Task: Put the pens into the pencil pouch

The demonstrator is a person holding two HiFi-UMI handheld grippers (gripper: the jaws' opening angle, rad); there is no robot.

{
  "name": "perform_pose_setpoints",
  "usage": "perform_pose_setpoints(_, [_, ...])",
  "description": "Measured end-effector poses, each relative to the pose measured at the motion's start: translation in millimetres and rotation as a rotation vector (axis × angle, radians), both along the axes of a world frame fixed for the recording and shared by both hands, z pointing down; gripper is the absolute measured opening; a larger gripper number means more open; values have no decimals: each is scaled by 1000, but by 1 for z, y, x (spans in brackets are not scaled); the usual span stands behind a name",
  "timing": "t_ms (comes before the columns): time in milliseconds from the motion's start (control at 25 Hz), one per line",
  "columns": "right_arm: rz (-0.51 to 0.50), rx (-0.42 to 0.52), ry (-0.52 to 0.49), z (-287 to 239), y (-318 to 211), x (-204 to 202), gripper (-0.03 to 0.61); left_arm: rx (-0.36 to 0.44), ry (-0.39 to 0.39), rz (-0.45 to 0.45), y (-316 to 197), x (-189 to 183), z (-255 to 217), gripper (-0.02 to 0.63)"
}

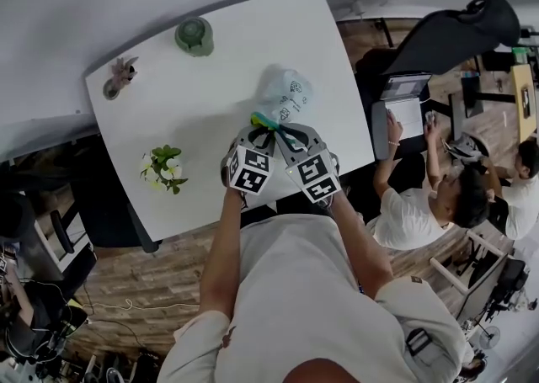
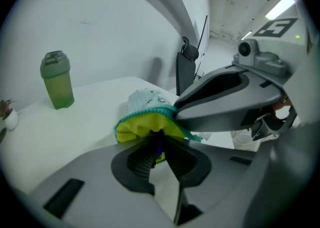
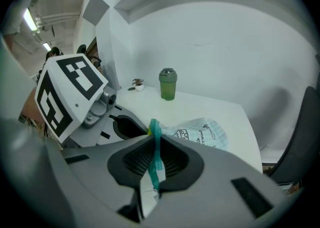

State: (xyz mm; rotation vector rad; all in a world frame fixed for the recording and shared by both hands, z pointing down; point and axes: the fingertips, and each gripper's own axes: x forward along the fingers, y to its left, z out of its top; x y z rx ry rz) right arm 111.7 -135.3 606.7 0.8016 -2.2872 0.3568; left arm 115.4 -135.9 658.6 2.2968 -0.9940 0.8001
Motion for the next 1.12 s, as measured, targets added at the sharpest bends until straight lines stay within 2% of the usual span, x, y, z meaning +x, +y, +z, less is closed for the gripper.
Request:
perform_pose_setpoints(160, [19,-6,2,6,-1,4,35,8,30,-29,-5,4,2,61])
perform_pose_setpoints(280, [25,-18,9,13,0,7,37,3,32,-23,1,0,1,107])
perform_pose_setpoints(600, [41,-17,55,30,12,11,48,34,18,-53,25,-33,-14,143])
perform_pose_setpoints(720, [62,-11,74,32,14,14,72,84,24,-75,27,-46,-29,149])
perform_pose_setpoints(840, [90,19,47,24,12,12,109,157,25,-93,25,-60,-50,163])
perform_pose_setpoints(1120, [189,216,-91,-52,6,12,194,348,47,-149,18,-89,-115,242])
